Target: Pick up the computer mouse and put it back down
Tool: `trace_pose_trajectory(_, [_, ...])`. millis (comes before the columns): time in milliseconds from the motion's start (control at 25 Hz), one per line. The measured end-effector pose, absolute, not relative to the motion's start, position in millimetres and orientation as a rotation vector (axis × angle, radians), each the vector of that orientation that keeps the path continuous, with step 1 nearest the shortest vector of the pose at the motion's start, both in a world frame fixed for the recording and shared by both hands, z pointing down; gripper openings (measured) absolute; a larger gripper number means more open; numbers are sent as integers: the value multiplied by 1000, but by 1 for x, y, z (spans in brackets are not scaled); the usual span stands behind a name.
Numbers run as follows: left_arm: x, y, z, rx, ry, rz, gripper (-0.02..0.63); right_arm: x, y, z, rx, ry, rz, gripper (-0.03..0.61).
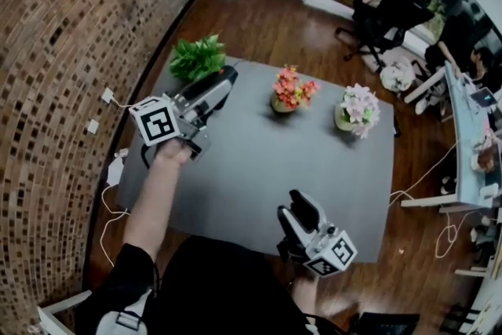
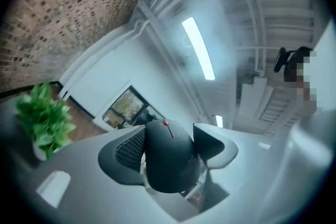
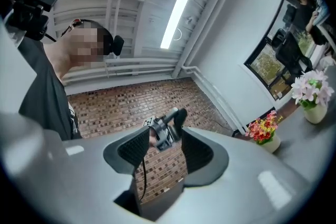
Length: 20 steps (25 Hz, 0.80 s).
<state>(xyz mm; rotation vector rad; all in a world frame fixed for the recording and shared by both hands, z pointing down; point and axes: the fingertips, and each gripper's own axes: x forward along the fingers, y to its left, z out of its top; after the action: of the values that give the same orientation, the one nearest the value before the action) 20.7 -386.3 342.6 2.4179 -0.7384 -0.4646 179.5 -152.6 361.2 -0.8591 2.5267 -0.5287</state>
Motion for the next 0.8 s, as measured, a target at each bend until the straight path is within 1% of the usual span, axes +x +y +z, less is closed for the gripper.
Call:
trace_pose_trajectory(160, [22, -338, 187, 2478, -416, -822, 288, 181, -148, 367, -850, 2502, -545, 187])
trace_pose_trajectory(240, [25, -310, 154, 2486, -298, -923, 288, 174, -149, 355, -829, 2507, -521, 187])
trace_pose_trajectory(320, [23, -294, 172, 2345, -208, -1004, 288, 174, -145, 355, -831, 2496, -520, 187])
trace_pose_trajectory(440, [1, -284, 252, 1767, 29, -1321, 288, 183, -142, 361, -845, 2480, -524, 187])
trace_pose_trajectory(520, [-10, -278, 309, 1461, 84, -1479, 288, 189, -142, 365, -855, 2471, -527, 187])
trace_pose_trajectory(640, [-6, -258, 359, 1390, 47, -1449, 288, 190, -143, 369, -860, 2475, -542, 187])
trace_pose_trajectory(800, [-9, -251, 346, 1461, 57, -1427, 288, 183, -144, 370, -851, 2482, -560, 187])
